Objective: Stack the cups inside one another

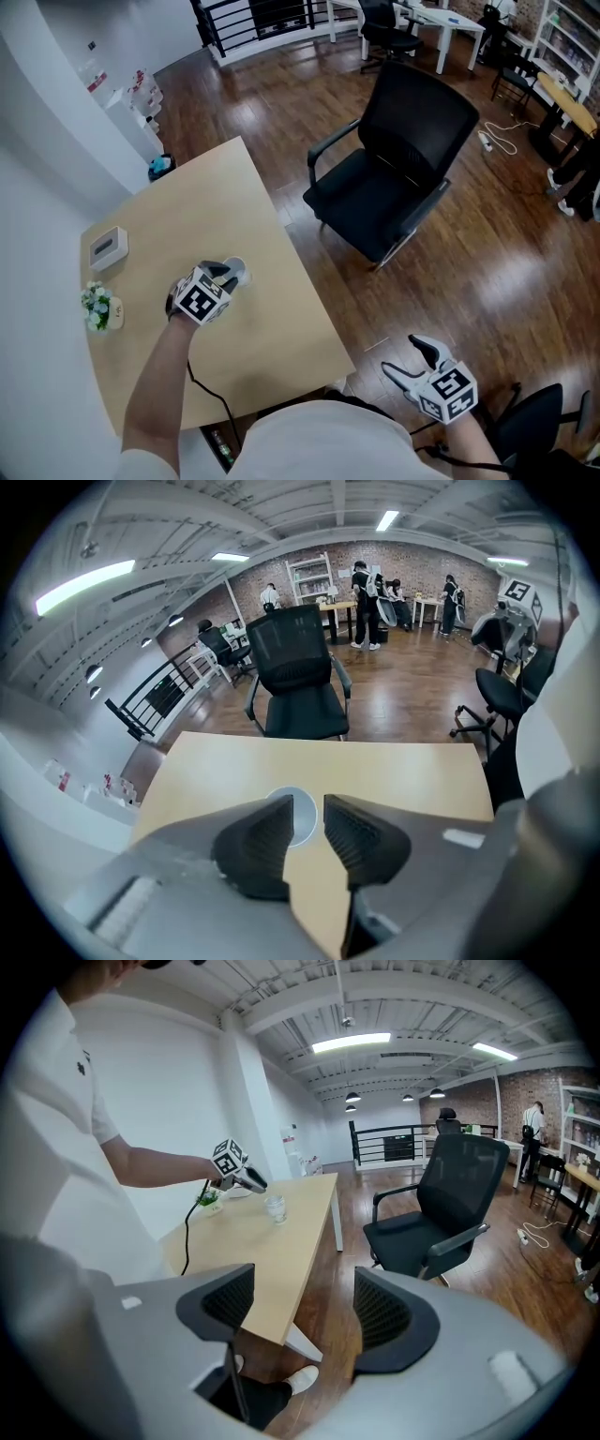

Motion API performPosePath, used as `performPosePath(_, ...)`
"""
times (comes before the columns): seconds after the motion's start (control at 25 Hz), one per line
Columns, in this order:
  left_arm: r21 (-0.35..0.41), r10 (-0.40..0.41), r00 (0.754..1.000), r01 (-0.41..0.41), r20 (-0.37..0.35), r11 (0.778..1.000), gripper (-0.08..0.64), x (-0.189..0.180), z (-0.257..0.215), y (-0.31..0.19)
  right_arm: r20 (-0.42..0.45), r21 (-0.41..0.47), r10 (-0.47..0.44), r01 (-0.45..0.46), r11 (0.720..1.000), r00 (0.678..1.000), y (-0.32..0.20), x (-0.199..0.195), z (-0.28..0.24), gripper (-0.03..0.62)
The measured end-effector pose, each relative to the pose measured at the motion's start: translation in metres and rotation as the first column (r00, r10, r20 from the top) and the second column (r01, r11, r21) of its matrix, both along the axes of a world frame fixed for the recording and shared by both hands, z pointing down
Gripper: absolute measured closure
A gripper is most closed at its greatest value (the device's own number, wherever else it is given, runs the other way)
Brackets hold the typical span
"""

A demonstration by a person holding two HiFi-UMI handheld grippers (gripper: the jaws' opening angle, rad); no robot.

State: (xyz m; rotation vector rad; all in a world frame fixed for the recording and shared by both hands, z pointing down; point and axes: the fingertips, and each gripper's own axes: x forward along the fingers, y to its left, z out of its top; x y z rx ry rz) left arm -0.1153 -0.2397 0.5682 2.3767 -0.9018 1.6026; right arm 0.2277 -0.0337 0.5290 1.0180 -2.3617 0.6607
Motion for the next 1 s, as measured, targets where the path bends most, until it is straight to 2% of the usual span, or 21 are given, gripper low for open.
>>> performPosePath(0.24, 0.022, -0.002, 1.0, 0.002, -0.02, 1.0, 0.463, -0.015, -0.008, 0.016, -0.008, 0.02, -0.013, 0.013, 1.0, 1.0, 0.008, -0.021, -0.004, 0.264)
performPosePath(0.52, 0.076, 0.013, 0.996, -0.007, -0.088, 0.997, 0.474, -0.042, -0.031, 0.058, -0.041, 0.052, -0.04, 0.042, 0.998, 0.998, 0.029, -0.065, -0.017, 0.264)
performPosePath(0.8, 0.131, 0.008, 0.983, 0.016, -0.183, 0.991, 0.476, -0.112, -0.056, 0.141, -0.066, 0.117, -0.064, 0.071, 0.991, 0.996, 0.052, -0.141, -0.037, 0.264)
performPosePath(1.0, 0.13, -0.054, 0.954, 0.096, -0.294, 0.987, 0.476, -0.177, -0.069, 0.219, -0.06, 0.13, -0.088, 0.095, 0.987, 0.994, 0.087, -0.206, -0.044, 0.264)
